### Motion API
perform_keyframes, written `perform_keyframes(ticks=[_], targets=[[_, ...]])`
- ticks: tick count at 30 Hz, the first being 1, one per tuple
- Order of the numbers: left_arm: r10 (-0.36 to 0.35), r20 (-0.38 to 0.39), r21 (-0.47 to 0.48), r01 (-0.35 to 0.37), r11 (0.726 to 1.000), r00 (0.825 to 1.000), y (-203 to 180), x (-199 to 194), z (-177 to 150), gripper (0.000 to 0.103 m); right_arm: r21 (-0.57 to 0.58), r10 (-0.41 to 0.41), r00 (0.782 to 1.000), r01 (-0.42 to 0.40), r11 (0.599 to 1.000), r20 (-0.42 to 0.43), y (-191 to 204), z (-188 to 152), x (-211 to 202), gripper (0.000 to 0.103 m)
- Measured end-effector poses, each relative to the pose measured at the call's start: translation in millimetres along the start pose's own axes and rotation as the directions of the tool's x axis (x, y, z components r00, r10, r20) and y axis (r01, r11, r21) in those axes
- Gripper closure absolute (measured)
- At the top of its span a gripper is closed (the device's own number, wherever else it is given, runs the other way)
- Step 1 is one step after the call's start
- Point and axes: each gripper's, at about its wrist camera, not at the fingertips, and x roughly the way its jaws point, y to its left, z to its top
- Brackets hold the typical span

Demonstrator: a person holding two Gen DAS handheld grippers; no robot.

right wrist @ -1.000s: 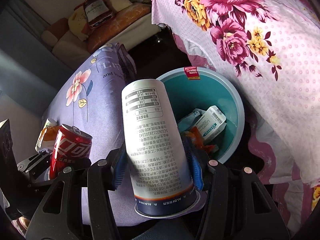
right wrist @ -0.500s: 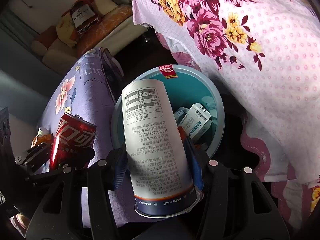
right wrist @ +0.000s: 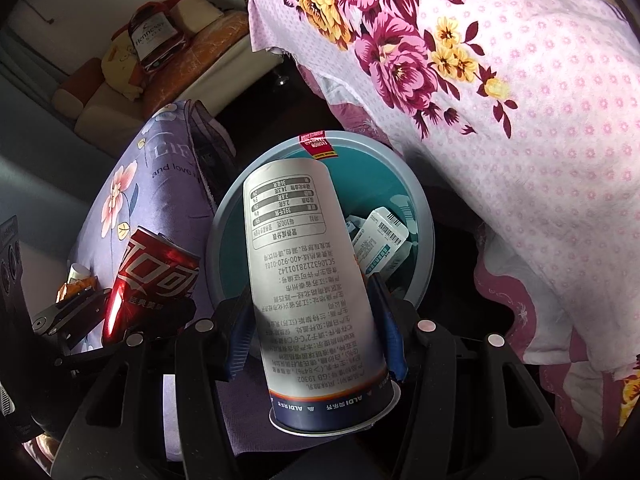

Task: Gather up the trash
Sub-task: 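Open the left gripper to drop the can while the right gripper drops the cup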

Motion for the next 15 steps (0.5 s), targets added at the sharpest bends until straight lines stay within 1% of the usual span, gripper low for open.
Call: perform_keyframes(ticks=[2, 4, 7, 10, 15], targets=[[-0.002, 0.005, -0.009, 0.002, 1.000, 1.000, 1.5, -1.2, 0.3, 0.047, -0.003, 0.000, 1.000, 0.000, 1.000, -0.004, 1.0, 0.4, 2.0, 0.052], [0.007, 0.015, -0.020, -0.007, 1.000, 1.000, 3.5, -2.7, 0.6, 0.032, -0.004, 0.001, 1.000, -0.001, 1.000, -0.007, 1.7, 0.2, 3.3, 0.052], [0.020, 0.028, -0.025, -0.019, 0.999, 0.999, 5.6, -5.5, 0.2, 0.023, -0.005, -0.001, 1.000, 0.001, 1.000, -0.010, 2.7, 0.9, 5.2, 0.052], [0.020, 0.035, -0.043, -0.019, 0.999, 0.999, 9.9, -8.4, -1.1, 0.017, -0.006, -0.002, 1.000, 0.002, 1.000, -0.015, 3.4, 1.1, 7.4, 0.052], [0.015, 0.051, -0.078, -0.011, 0.997, 0.999, 19.7, -15.6, -6.4, 0.014, -0.013, -0.006, 1.000, 0.005, 1.000, -0.023, 5.8, 1.5, 10.2, 0.052]])
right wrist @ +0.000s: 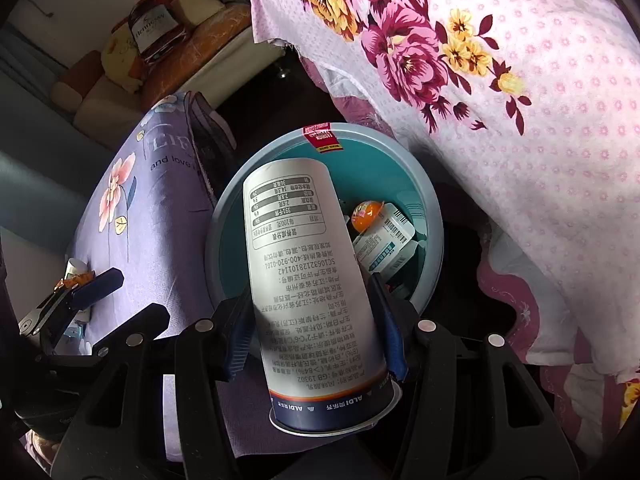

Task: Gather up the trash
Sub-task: 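Open the left gripper to drop the can while the right gripper drops the cup, then withdraw both open grippers from above the wastebasket toward the bed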

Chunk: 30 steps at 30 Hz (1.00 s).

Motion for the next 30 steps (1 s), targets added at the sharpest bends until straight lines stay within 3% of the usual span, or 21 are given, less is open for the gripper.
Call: perform_keyframes(ticks=[10, 11, 13, 18, 30], targets=[[-0.036, -0.006, -0.076, 0.035, 0.996, 0.999, 24.4, -4.0, -11.0, 0.013, -0.033, -0.026, 0.999, 0.026, 0.999, -0.020, 14.2, 2.4, 9.3, 0.050], [-0.037, -0.008, -0.080, 0.036, 0.996, 0.999, 25.6, -3.9, -11.8, 0.013, -0.035, -0.026, 0.999, 0.025, 0.999, -0.023, 15.7, 2.2, 10.2, 0.048], [-0.043, -0.010, -0.086, 0.042, 0.995, 0.999, 27.6, -3.5, -13.6, 0.011, -0.035, -0.033, 0.999, 0.032, 0.999, -0.025, 19.1, 1.5, 10.9, 0.035], [-0.052, -0.012, -0.090, 0.050, 0.995, 0.999, 31.3, -5.0, -17.6, 0.010, -0.038, -0.050, 0.998, 0.049, 0.998, -0.033, 24.1, 0.3, 10.6, 0.029], [-0.068, 0.014, -0.119, 0.070, 0.990, 0.998, 46.4, -26.8, -33.3, 0.009, -0.076, -0.071, 0.997, 0.068, 0.995, -0.041, 50.6, -8.5, 1.1, 0.027]])
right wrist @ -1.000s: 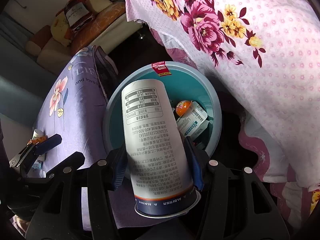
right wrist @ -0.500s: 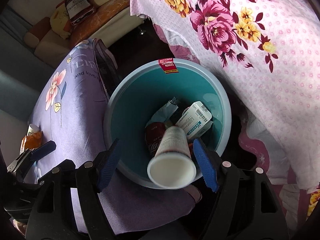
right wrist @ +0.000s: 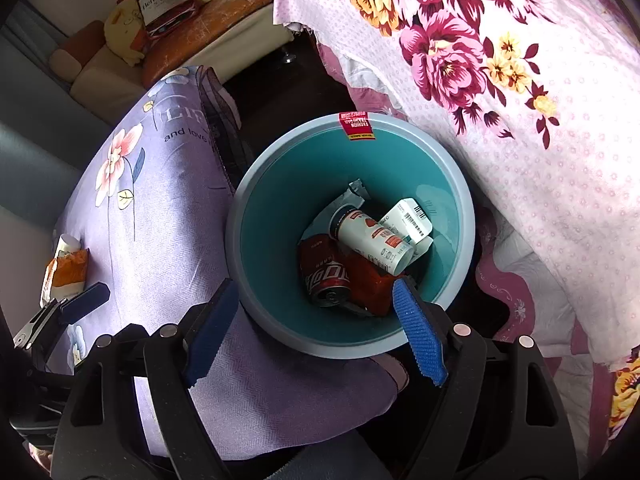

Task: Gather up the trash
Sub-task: 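Withdraw both open grippers from above the wastebasket toward the bed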

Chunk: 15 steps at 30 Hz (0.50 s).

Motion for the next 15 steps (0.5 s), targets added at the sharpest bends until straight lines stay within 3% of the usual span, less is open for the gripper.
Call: perform_keyframes(ticks=[15], targets=[[-0.021, 0.083, -0.060, 0.027, 0.998, 0.996, 33.4, -45.6, -19.0, 0.007, -0.087, -0.023, 1.000, 0.023, 0.996, 0.010, 53.7, -10.8, -20.9, 0.024]])
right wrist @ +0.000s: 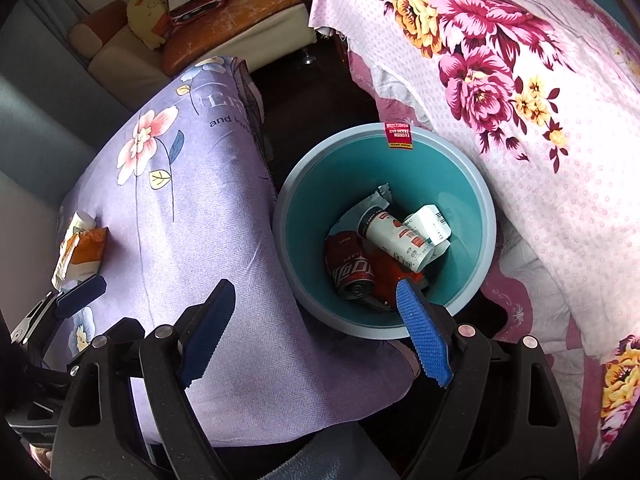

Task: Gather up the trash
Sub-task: 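Withdraw both open grippers from above the wastebasket toward the bed, then grasp the light-blue milk carton with the left gripper while the right gripper grasps the orange snack bag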

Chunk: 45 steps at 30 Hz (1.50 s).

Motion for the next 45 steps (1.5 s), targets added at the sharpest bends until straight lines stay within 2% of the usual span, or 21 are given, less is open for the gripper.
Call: perform_keyframes(ticks=[14, 20, 24, 30, 34, 39, 45], targets=[[-0.020, 0.103, -0.123, 0.032, 0.992, 0.994, 70.8, -59.8, -24.0, 0.007, -0.118, -0.007, 1.000, 0.004, 0.993, -0.026, 85.5, -7.7, 0.8, 0.023], [0.019, 0.149, -0.196, 0.011, 0.981, 0.989, 117.5, -89.5, -38.2, 0.006, -0.193, -0.002, 0.999, -0.006, 0.981, -0.040, 132.1, -7.4, 7.1, 0.022], [0.081, 0.171, -0.271, -0.032, 0.962, 0.982, 160.5, -106.9, -48.4, 0.006, -0.234, 0.020, 0.999, -0.027, 0.972, -0.032, 165.1, 1.2, 8.4, 0.022], [0.152, 0.136, -0.399, -0.086, 0.913, 0.979, 228.9, -111.8, -67.2, 0.006, -0.305, 0.049, 0.998, -0.060, 0.951, -0.044, 217.1, 13.6, 18.2, 0.021], [0.201, 0.103, -0.438, -0.137, 0.888, 0.974, 258.1, -109.8, -75.4, 0.006, -0.330, 0.079, 0.994, -0.101, 0.938, -0.081, 246.2, 21.3, 34.2, 0.021], [0.233, 0.069, -0.439, -0.180, 0.880, 0.970, 278.3, -104.2, -81.5, 0.006, -0.332, 0.120, 0.980, -0.168, 0.928, -0.159, 278.2, 26.9, 62.9, 0.021], [0.227, 0.038, -0.452, -0.186, 0.872, 0.973, 291.9, -90.4, -84.7, 0.006, -0.329, 0.134, 0.963, -0.208, 0.921, -0.233, 305.3, 24.7, 97.7, 0.021]])
